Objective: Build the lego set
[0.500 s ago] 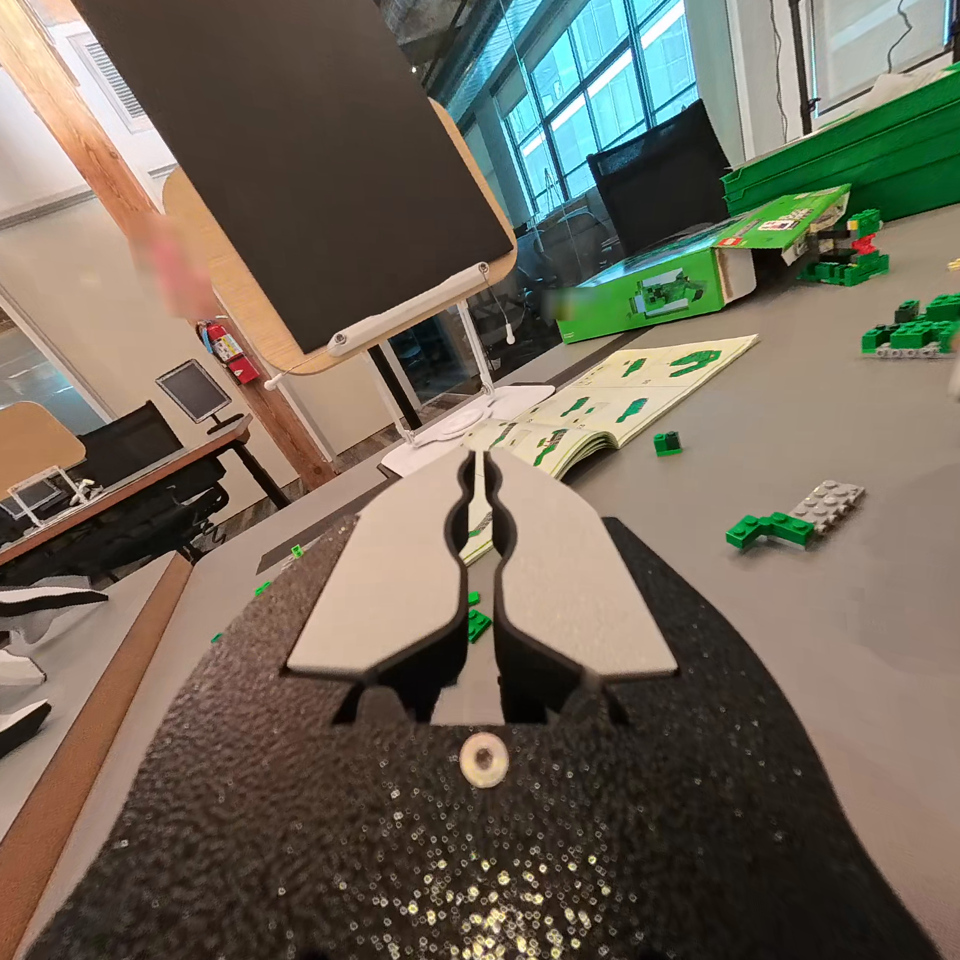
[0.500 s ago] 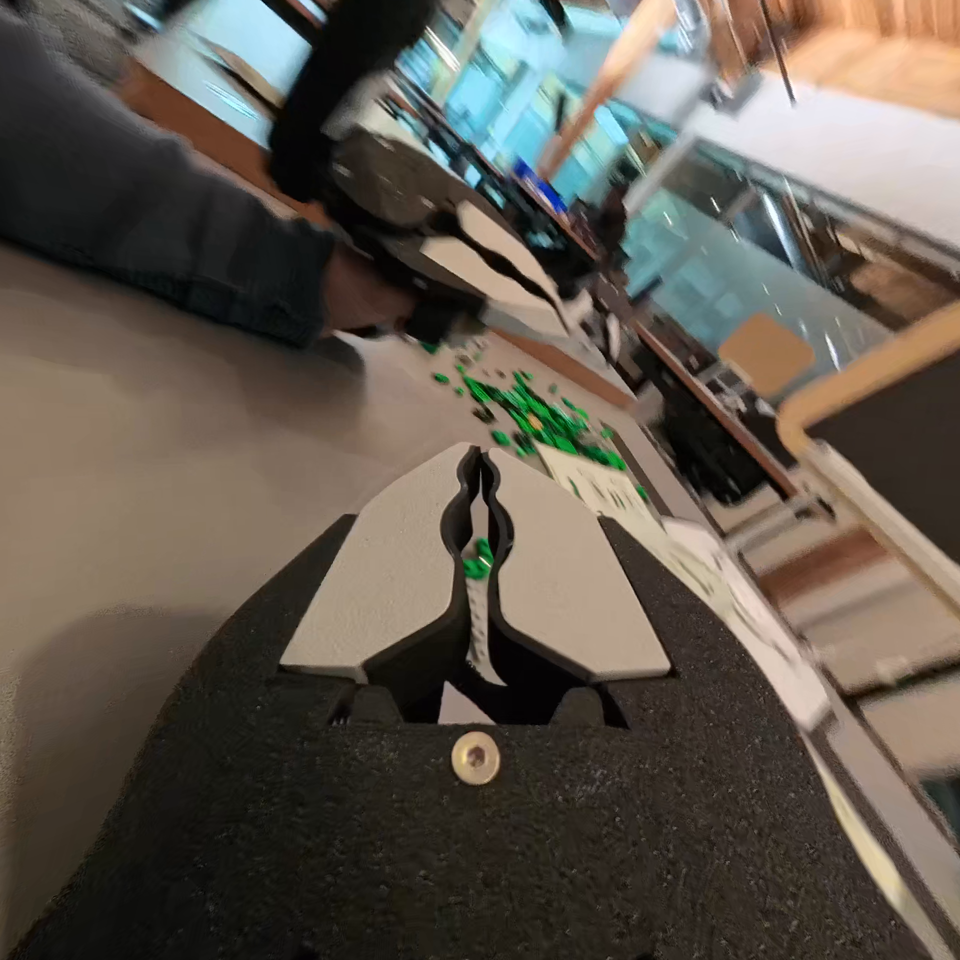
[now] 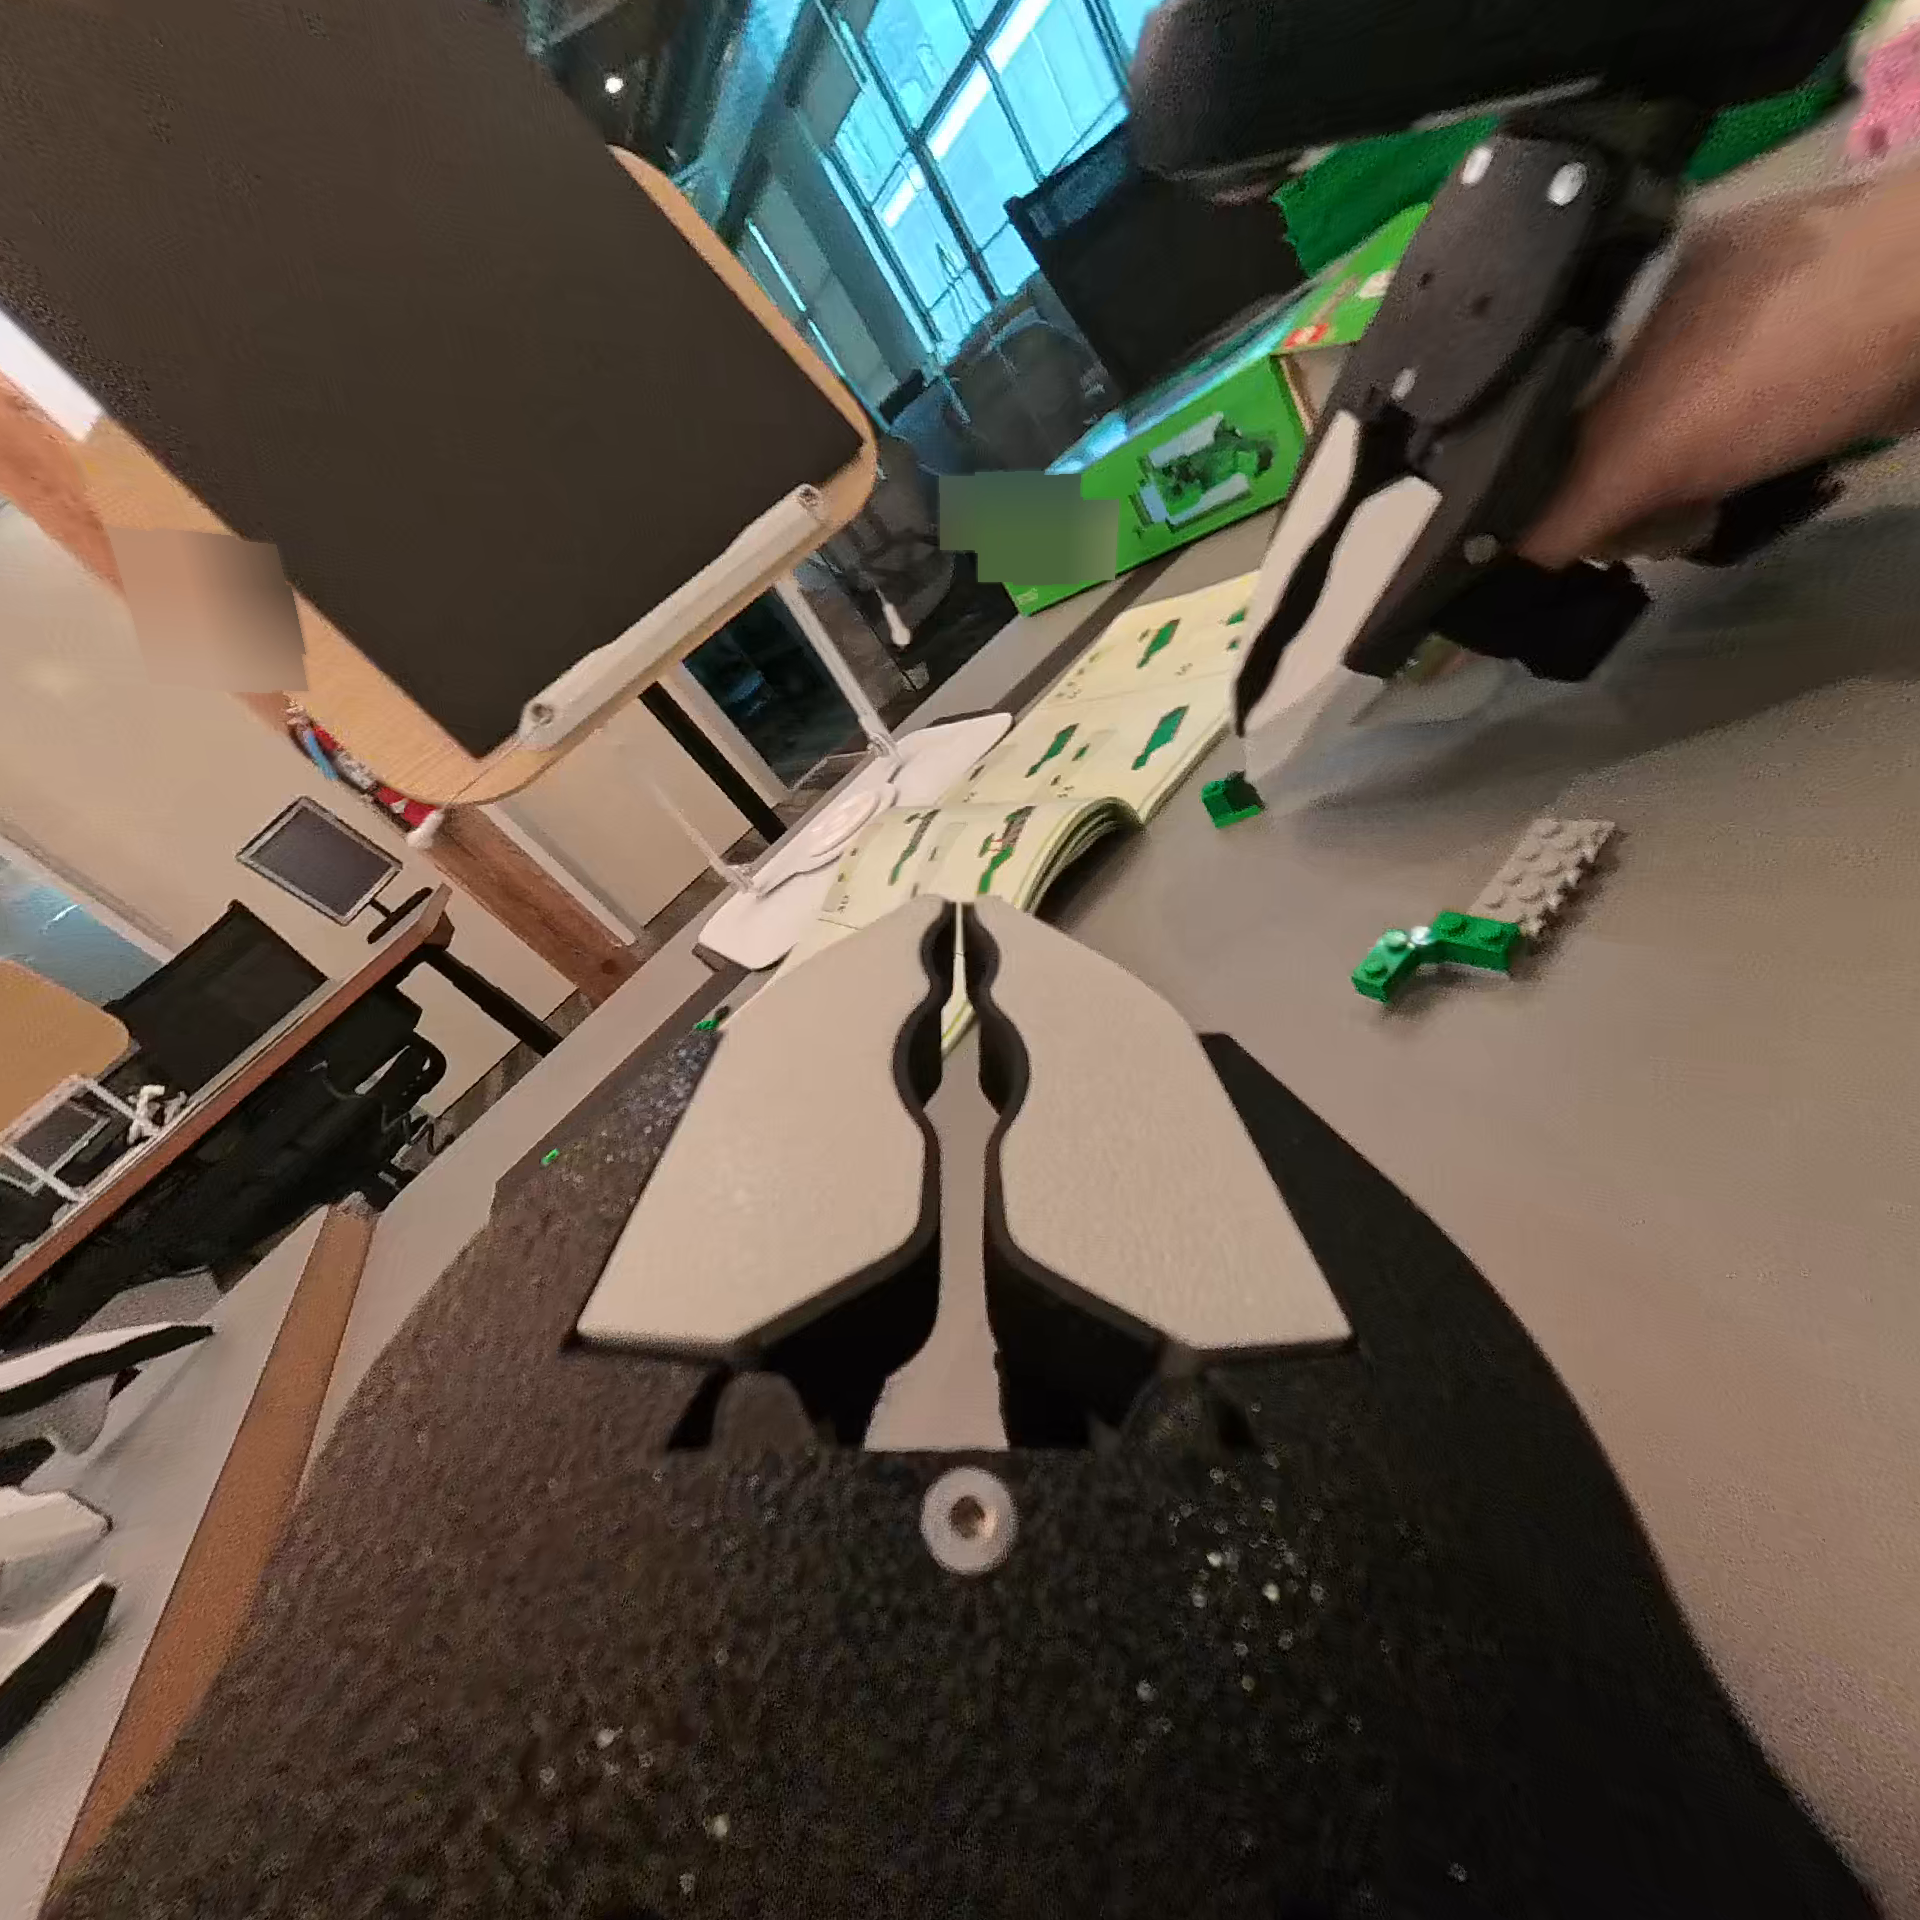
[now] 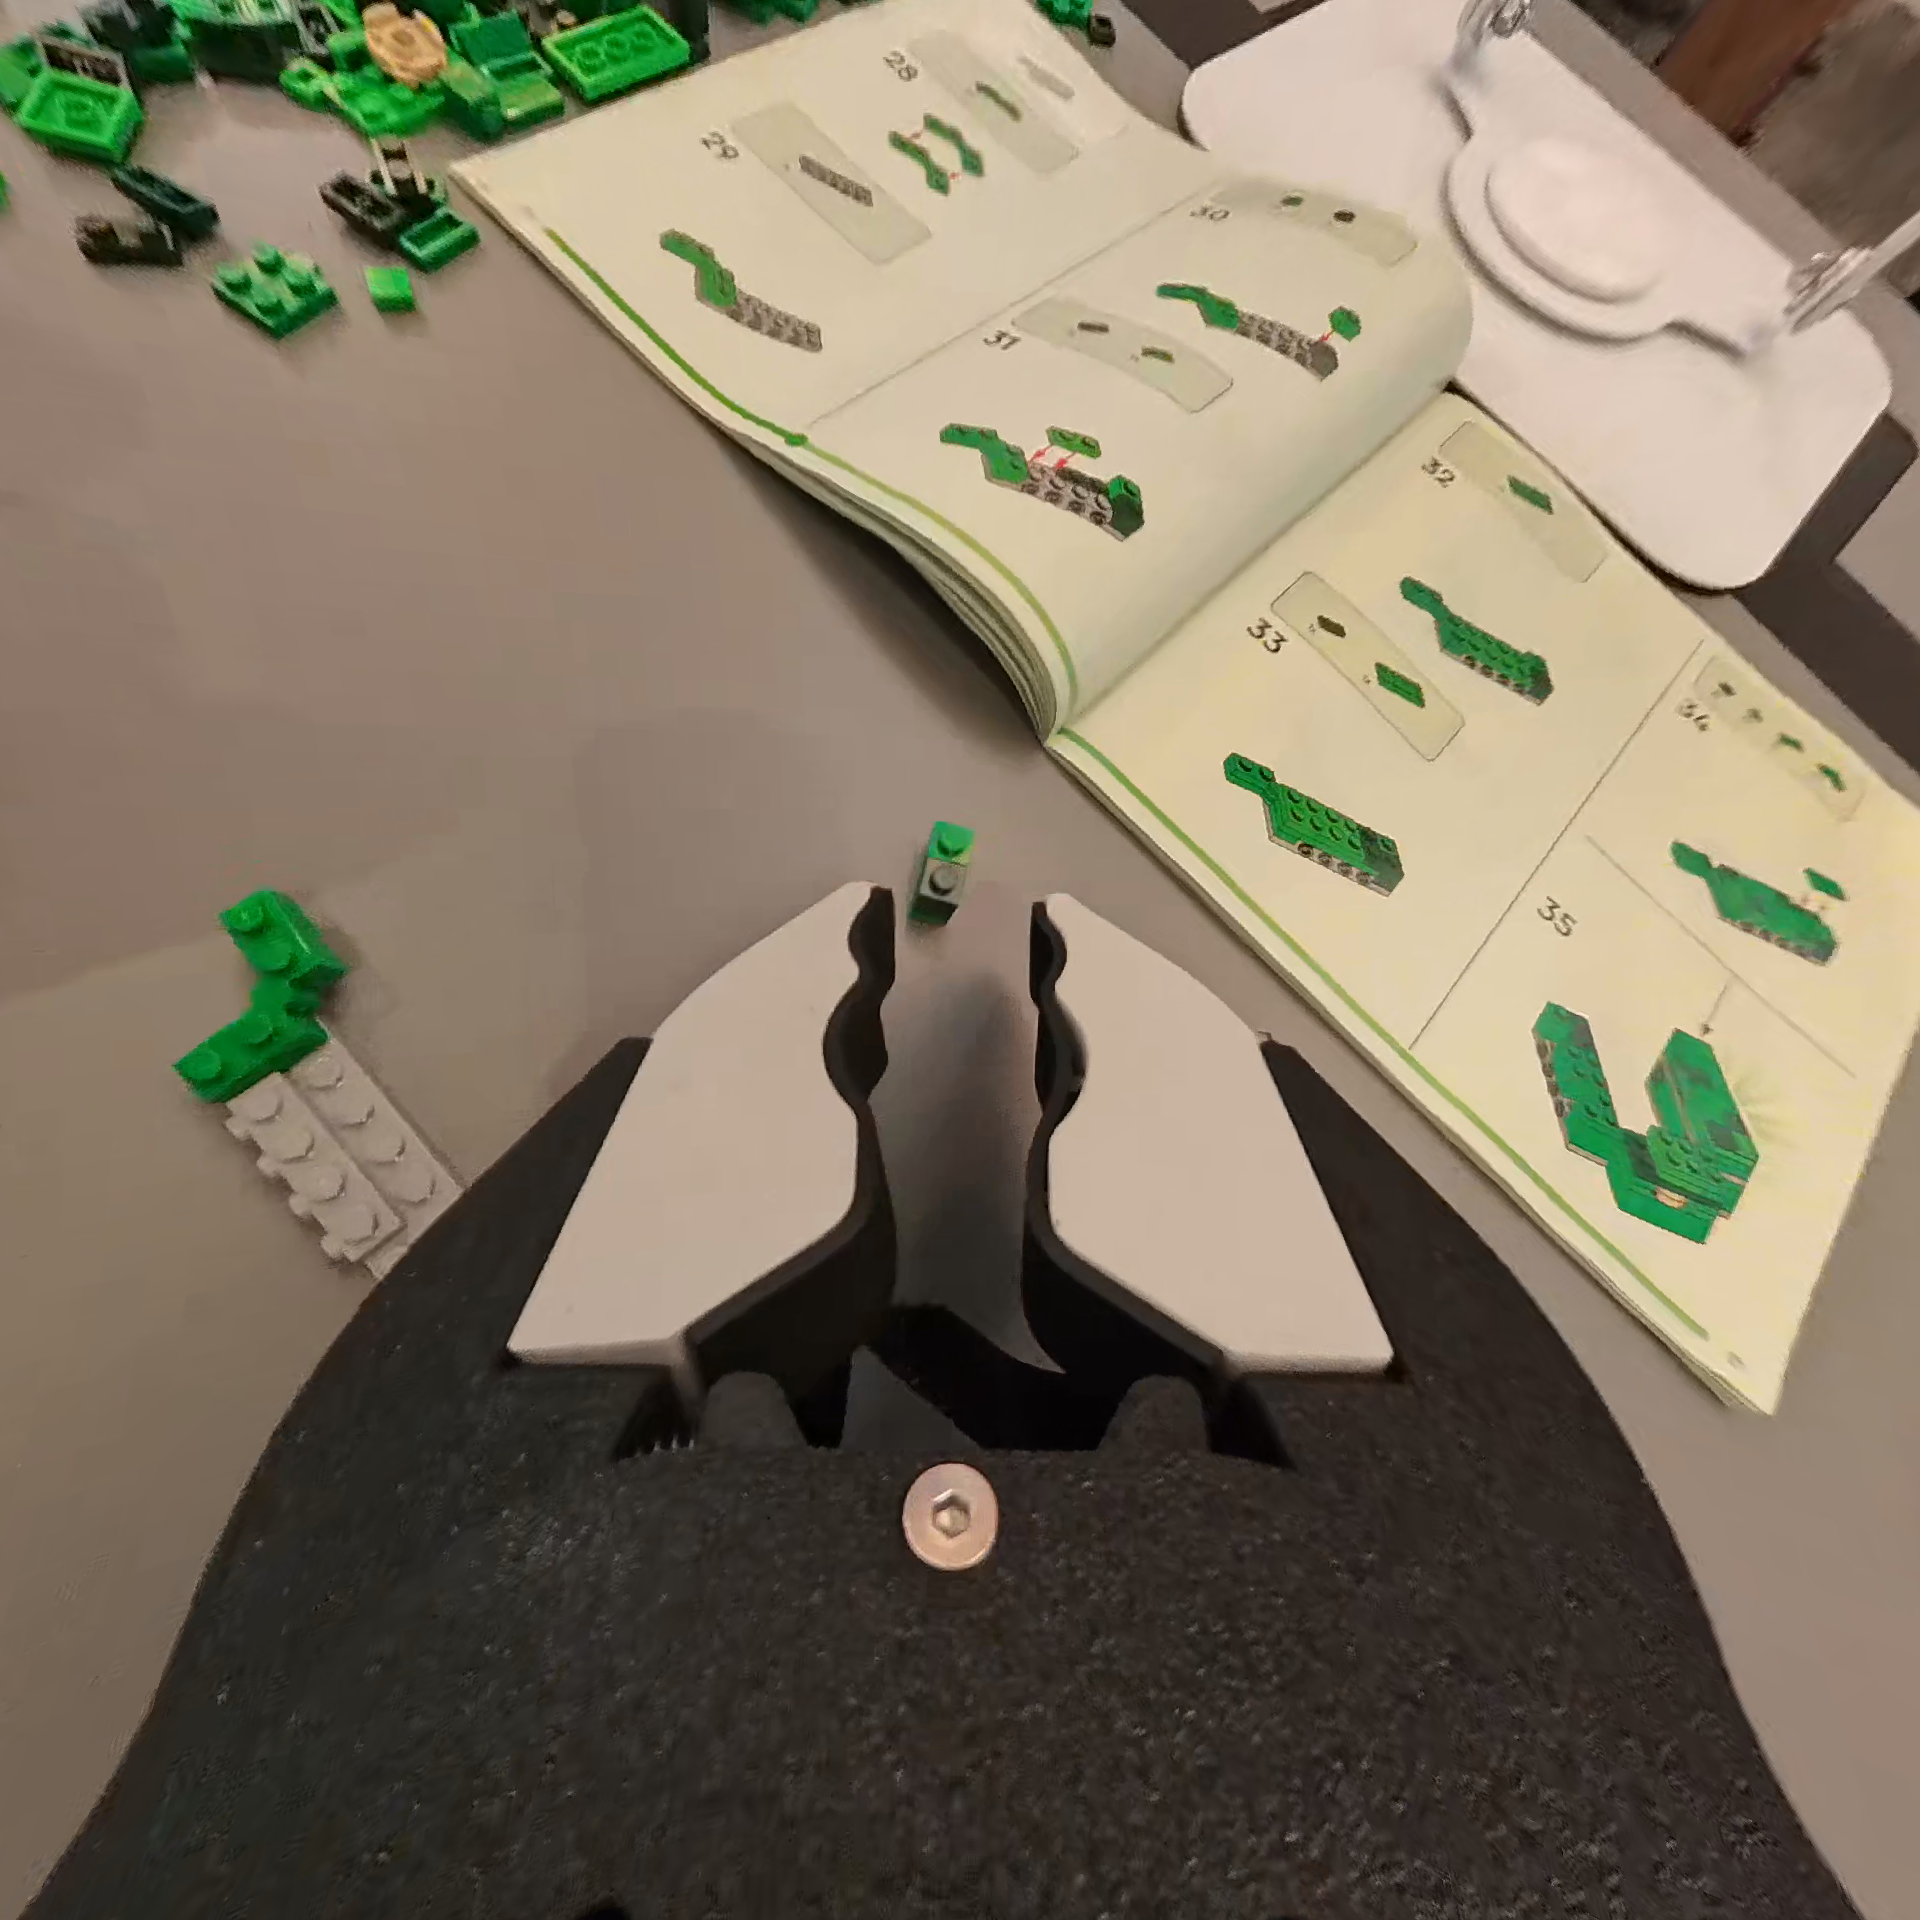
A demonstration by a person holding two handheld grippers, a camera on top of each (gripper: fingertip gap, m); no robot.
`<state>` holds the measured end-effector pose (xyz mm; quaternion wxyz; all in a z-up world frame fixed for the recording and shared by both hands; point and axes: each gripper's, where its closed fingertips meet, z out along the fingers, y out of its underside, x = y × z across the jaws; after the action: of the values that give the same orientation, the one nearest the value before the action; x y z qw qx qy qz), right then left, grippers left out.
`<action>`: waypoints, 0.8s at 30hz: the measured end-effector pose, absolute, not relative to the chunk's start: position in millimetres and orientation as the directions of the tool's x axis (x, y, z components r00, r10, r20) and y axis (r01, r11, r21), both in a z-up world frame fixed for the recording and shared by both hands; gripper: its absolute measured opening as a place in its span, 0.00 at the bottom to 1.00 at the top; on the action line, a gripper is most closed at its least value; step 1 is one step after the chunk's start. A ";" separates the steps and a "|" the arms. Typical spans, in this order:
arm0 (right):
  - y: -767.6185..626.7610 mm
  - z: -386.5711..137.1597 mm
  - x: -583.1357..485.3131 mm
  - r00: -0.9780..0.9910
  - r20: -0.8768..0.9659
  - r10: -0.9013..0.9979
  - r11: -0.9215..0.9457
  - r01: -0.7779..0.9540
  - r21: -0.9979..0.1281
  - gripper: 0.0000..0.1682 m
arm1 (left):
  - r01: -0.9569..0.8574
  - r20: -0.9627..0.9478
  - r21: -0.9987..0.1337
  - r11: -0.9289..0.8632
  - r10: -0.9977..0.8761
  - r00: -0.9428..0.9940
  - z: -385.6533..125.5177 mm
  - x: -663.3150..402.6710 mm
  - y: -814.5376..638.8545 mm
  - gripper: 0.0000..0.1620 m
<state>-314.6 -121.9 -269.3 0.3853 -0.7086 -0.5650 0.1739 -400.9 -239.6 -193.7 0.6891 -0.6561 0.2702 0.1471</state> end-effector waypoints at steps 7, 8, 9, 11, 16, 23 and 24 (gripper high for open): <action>-118.3 -279.1 -325.0 0.292 0.077 0.953 -0.139 0.649 -0.748 0.11 | -0.623 -0.622 -0.779 0.075 -0.224 0.751 -206.7 -387.5 -234.4 0.00; -116.7 -279.0 -325.6 0.292 0.080 0.953 -0.136 0.649 -0.749 0.10 | -0.622 -0.621 -0.779 0.074 -0.229 0.750 -207.2 -387.1 -234.2 0.00; -115.4 -279.1 -326.3 0.289 0.086 0.953 -0.130 0.651 -0.748 0.08 | -0.621 -0.619 -0.780 0.074 -0.234 0.750 -207.7 -386.5 -234.0 0.00; -114.1 -278.8 -328.0 0.282 0.086 0.955 -0.124 0.650 -0.750 0.05 | -0.618 -0.615 -0.783 0.073 -0.240 0.751 -208.3 -386.0 -233.0 0.02; -119.0 -263.0 -336.0 0.227 0.095 0.969 -0.053 0.568 -0.821 0.05 | -0.599 -0.595 -0.797 0.071 -0.259 0.761 -209.2 -382.0 -221.7 0.05; -185.6 -190.2 -350.9 -0.177 0.052 0.983 0.058 0.026 -0.998 0.05 | -0.311 -0.334 -0.942 0.128 -0.453 0.826 -196.1 -356.5 -196.4 0.12; -188.7 -185.5 -349.9 -0.207 0.037 0.978 0.035 -0.013 -0.999 0.05 | -0.266 -0.302 -0.953 0.144 -0.485 0.820 -192.3 -353.6 -196.4 0.12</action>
<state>-349.9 -188.7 -185.5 0.4566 -0.4337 -0.5560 0.5425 -353.6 -196.4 -192.3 0.6989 -0.6494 0.2891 -0.0784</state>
